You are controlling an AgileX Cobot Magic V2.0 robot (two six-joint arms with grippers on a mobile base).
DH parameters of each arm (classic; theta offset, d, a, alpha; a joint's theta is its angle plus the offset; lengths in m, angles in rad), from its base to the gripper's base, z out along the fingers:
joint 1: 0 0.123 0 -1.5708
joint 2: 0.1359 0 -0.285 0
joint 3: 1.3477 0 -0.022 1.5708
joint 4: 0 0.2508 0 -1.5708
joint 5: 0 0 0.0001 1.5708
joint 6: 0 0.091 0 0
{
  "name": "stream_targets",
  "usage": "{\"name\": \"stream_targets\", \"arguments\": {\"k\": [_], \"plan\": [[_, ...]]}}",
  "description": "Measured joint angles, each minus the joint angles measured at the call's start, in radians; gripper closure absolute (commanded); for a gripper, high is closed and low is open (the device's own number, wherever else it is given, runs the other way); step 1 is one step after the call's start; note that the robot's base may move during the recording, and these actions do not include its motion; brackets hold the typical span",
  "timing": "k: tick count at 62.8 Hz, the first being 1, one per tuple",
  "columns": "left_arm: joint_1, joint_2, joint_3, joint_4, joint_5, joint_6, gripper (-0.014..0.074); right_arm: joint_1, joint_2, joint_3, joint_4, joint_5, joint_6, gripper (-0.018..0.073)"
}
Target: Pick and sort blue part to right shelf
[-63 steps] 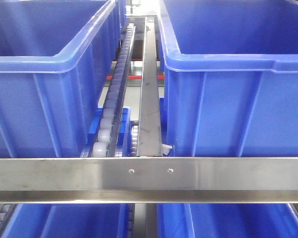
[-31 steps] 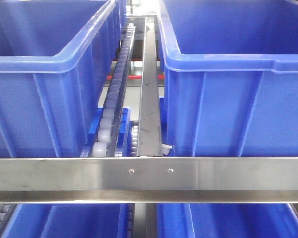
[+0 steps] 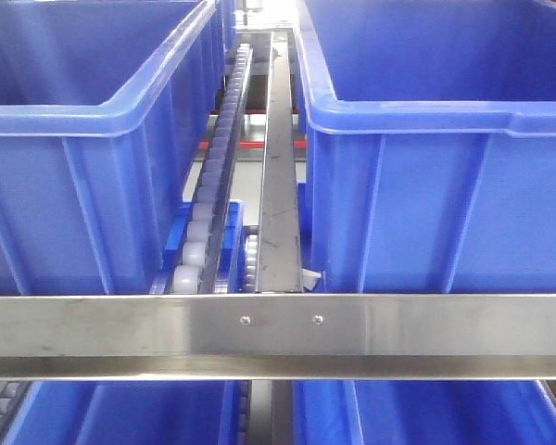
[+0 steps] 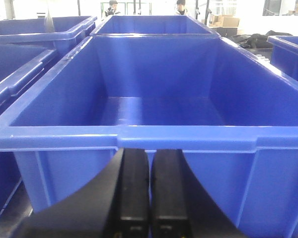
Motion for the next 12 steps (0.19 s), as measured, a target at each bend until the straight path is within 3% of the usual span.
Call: {"name": "stream_targets", "arguments": {"k": [12], "plan": [[0.000, 0.000, 0.000, 0.002, 0.000, 0.000, 0.0472, 0.000, 0.000, 0.000, 0.000, 0.000, 0.000, 0.0503]]}}
